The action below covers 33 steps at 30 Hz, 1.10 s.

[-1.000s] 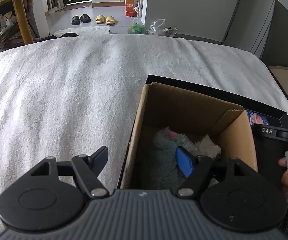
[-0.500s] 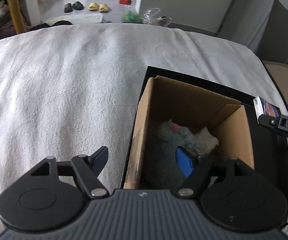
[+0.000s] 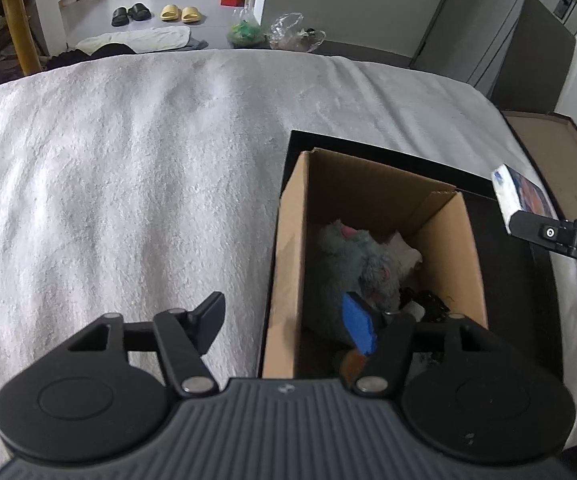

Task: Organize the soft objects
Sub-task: 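Lower the tissue pack into the box and open the right tool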

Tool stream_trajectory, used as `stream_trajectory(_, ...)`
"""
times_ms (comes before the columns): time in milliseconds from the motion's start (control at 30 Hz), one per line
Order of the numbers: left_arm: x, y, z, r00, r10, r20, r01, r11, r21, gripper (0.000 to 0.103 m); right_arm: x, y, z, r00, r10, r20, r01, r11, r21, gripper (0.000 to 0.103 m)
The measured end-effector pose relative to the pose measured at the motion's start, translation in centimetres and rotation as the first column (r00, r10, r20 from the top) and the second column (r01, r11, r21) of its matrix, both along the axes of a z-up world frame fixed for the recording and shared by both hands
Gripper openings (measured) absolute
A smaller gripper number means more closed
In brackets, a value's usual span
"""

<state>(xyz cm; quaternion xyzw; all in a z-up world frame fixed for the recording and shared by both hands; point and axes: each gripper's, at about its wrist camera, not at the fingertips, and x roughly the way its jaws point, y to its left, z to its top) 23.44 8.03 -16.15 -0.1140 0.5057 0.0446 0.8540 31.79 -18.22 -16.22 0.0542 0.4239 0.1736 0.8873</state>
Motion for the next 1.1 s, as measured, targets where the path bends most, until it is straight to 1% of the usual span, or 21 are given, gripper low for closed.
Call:
stream_trajectory(133, -0.7, 0.0, 0.3, 1.0, -0.01, 0.001, 0.01, 1.0, -0.027, 0.055, -1.1, 0.8, 1.0, 1.0, 0.021, 0.002, -0.021, 1.0, 0.012, 0.07)
stream_trajectory(200, -1.1, 0.1, 0.2, 1.0, -0.009, -0.003, 0.009, 0.999, -0.041, 0.049, -1.6, 1.3, 1.3, 0.999, 0.038, 0.001, -0.038, 0.999, 0.015, 0.07)
stream_trajectory(300, -1.9, 0.3, 0.0, 1.0, -0.003, -0.014, 0.003, 0.998, -0.055, 0.044, -2.4, 2.2, 1.7, 0.998, 0.067, -0.004, -0.067, 0.998, 0.021, 0.07)
stream_trajectory(367, -2.4, 0.4, -0.3, 1.0, 0.001, -0.027, -0.003, 0.996, -0.085, 0.041, -2.9, 2.7, 1.8, 0.996, 0.085, -0.01, -0.085, 0.996, 0.024, 0.07)
stream_trajectory(433, -2.8, 0.6, -0.7, 0.999, 0.003, -0.04, -0.008, 0.993, -0.114, 0.039, -3.4, 3.3, 1.9, 0.995, 0.1, -0.013, -0.099, 0.995, 0.021, 0.07)
stream_trajectory(533, -3.3, 0.7, -1.0, 0.999, 0.008, -0.037, -0.012, 0.994, -0.11, 0.036, -4.1, 4.2, 1.9, 0.993, 0.119, -0.018, -0.119, 0.993, 0.015, 0.07)
stream_trajectory(633, -3.5, 0.9, -1.2, 0.999, 0.012, -0.037, -0.017, 0.992, -0.121, 0.029, -4.8, 5.0, 1.8, 0.99, 0.136, -0.028, -0.136, 0.991, 0.007, 0.071)
stream_trajectory(667, -3.6, 1.0, -1.3, 0.999, 0.013, -0.038, -0.018, 0.992, -0.124, 0.024, -5.0, 5.2, 1.8, 0.989, 0.141, -0.032, -0.141, 0.99, 0.004, 0.071)
stream_trajectory(700, -3.7, 1.1, -1.4, 0.999, 0.015, -0.041, -0.02, 0.991, -0.133, 0.021, -5.2, 5.5, 1.8, 0.989, 0.146, -0.036, -0.146, 0.989, 0.002, 0.071)
stream_trajectory(767, -3.7, 1.2, -1.7, 0.999, 0.013, -0.049, -0.02, 0.989, -0.147, 0.018, -5.6, 5.8, 1.7, 0.988, 0.151, -0.044, -0.151, 0.989, 0.001, 0.071)
stream_trajectory(833, -3.9, 1.3, -1.8, 0.999, 0.01, -0.049, -0.017, 0.99, -0.143, 0.017, -5.9, 6.2, 1.6, 0.986, 0.157, -0.055, -0.157, 0.988, 0.001, 0.071)
stream_trajectory(1100, -4.4, 1.7, -2.6, 0.999, 0.011, -0.045, -0.019, 0.982, -0.188, 0.016, -6.6, 7.9, 1.5, 0.981, 0.179, -0.076, -0.179, 0.984, 0.004, 0.071)
